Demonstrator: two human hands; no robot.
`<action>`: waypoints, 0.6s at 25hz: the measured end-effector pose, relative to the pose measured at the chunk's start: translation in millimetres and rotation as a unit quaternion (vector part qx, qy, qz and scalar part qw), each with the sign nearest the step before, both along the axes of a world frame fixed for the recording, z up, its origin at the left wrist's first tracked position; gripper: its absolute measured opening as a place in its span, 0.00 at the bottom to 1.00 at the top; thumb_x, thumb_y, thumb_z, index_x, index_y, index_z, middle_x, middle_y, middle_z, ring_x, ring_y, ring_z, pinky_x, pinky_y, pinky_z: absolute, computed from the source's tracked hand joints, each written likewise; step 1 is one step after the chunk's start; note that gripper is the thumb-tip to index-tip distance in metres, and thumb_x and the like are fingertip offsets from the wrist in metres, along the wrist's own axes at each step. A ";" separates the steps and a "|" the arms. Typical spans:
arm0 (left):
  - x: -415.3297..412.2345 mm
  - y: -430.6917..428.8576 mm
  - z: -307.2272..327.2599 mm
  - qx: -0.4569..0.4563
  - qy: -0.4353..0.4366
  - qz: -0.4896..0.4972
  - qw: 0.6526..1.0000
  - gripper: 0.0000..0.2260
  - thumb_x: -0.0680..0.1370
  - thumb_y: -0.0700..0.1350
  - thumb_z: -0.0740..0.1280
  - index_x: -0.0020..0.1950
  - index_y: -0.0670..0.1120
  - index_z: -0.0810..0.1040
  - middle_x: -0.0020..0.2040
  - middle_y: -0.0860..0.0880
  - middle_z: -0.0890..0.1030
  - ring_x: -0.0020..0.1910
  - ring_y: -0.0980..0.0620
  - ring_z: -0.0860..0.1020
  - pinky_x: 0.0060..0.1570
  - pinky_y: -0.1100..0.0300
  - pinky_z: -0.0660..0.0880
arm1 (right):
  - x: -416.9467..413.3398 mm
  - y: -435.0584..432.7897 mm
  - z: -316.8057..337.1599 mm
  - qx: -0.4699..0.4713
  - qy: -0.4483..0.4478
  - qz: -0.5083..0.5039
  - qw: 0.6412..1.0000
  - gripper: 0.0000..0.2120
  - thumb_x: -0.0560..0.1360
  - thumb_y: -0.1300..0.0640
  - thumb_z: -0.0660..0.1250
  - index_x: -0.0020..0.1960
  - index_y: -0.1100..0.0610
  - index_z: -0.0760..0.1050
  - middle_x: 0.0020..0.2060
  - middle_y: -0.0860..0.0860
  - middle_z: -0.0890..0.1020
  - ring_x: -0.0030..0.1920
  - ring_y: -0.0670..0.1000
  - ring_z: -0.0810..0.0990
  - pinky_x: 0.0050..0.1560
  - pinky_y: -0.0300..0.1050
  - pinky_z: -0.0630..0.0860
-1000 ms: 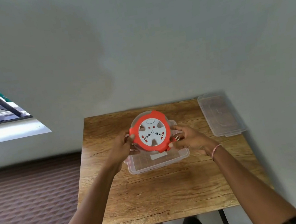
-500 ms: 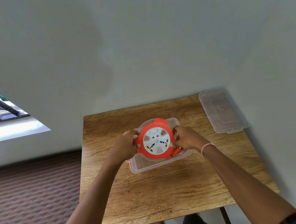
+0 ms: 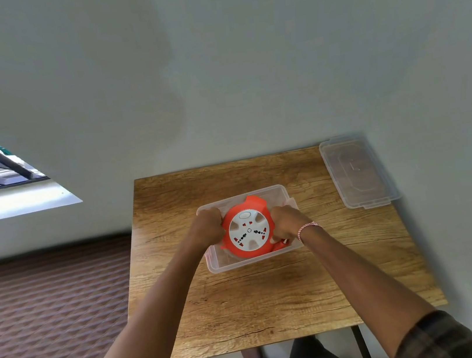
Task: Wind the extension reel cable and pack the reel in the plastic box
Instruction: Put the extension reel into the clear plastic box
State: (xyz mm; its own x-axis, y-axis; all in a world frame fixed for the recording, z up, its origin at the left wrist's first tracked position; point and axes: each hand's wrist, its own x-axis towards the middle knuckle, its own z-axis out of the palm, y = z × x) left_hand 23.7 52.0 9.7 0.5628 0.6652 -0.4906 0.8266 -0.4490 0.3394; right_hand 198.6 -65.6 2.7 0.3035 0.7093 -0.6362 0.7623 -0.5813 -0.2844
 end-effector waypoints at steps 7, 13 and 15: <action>8.1 -18.9 0.1 0.027 0.042 -0.014 0.999 0.05 0.80 0.38 0.66 0.54 0.38 0.78 0.51 0.42 0.83 0.41 0.49 0.78 0.40 0.58 0.77 | -14.7 -2.9 -16.5 0.042 -0.055 -0.042 0.997 0.15 0.73 0.66 0.73 0.59 0.62 0.78 0.53 0.60 0.84 0.54 0.61 0.83 0.52 0.51 0.80; 6.5 -26.2 9.3 0.086 0.016 0.050 0.995 0.05 0.79 0.34 0.64 0.45 0.42 0.75 0.43 0.44 0.82 0.33 0.51 0.74 0.29 0.59 0.70 | -10.8 -9.6 -3.8 0.110 -0.101 -0.015 0.989 0.11 0.76 0.65 0.65 0.57 0.58 0.80 0.48 0.58 0.84 0.49 0.60 0.83 0.47 0.51 0.81; 1.3 -28.8 8.9 0.134 -0.022 0.093 0.986 0.04 0.78 0.35 0.66 0.48 0.41 0.79 0.43 0.44 0.83 0.34 0.49 0.77 0.30 0.57 0.74 | -5.5 -11.3 11.3 0.149 -0.111 -0.008 0.983 0.06 0.74 0.65 0.68 0.48 0.56 0.80 0.42 0.56 0.83 0.45 0.58 0.82 0.44 0.49 0.81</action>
State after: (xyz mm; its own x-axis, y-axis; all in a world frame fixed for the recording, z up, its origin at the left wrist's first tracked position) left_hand 25.1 23.2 18.6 0.4356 0.8618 -0.2600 0.8902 -0.3695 0.2666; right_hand 193.1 -76.8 13.9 0.4243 0.8477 -0.3185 0.8162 -0.5103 -0.2710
